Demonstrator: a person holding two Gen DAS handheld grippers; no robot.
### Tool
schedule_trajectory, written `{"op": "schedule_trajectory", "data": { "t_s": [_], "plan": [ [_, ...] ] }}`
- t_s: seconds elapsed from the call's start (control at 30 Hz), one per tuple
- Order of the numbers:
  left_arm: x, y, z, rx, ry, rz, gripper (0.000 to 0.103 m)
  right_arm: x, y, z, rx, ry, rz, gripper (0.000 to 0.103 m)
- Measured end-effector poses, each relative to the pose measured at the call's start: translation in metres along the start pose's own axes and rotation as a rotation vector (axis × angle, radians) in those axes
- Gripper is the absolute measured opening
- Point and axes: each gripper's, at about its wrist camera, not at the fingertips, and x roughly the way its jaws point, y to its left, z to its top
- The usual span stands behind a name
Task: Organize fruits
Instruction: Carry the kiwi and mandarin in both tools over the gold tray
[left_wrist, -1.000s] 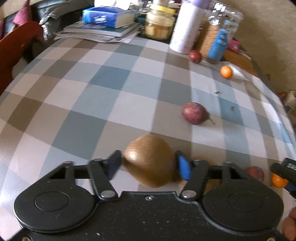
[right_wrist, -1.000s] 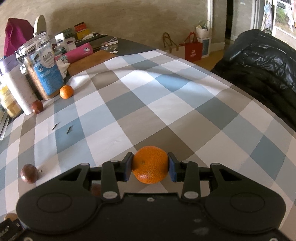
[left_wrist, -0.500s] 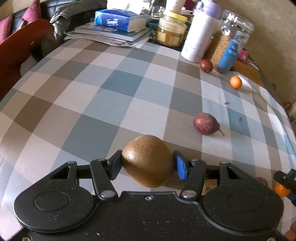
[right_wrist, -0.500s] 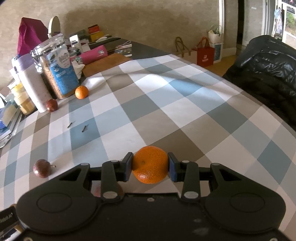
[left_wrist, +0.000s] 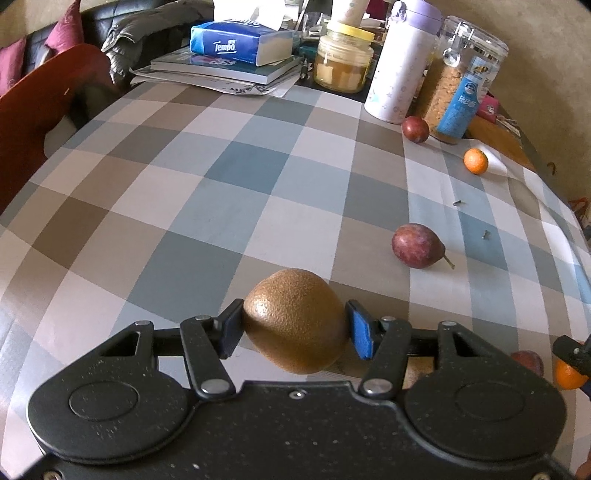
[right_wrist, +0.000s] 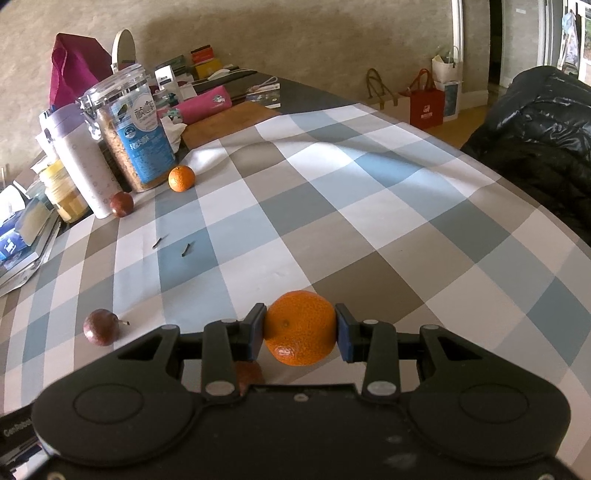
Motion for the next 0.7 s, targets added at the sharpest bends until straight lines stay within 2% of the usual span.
{"op": "schedule_trajectory", "data": {
  "t_s": [0.37, 0.7],
  "plan": [
    [-0.01, -0.007, -0.003, 0.045, -0.055, -0.003, 0.062, -0.002, 0.002, -0.002, -0.02, -0.002, 0.028, 0.04],
    [-0.036, -0.021, -0.01, 0.128, -0.2, -0.044, 0.062, -0.015, 0.009, -0.007, -0.074, -0.053, 0.122, 0.04]
  ]
}}
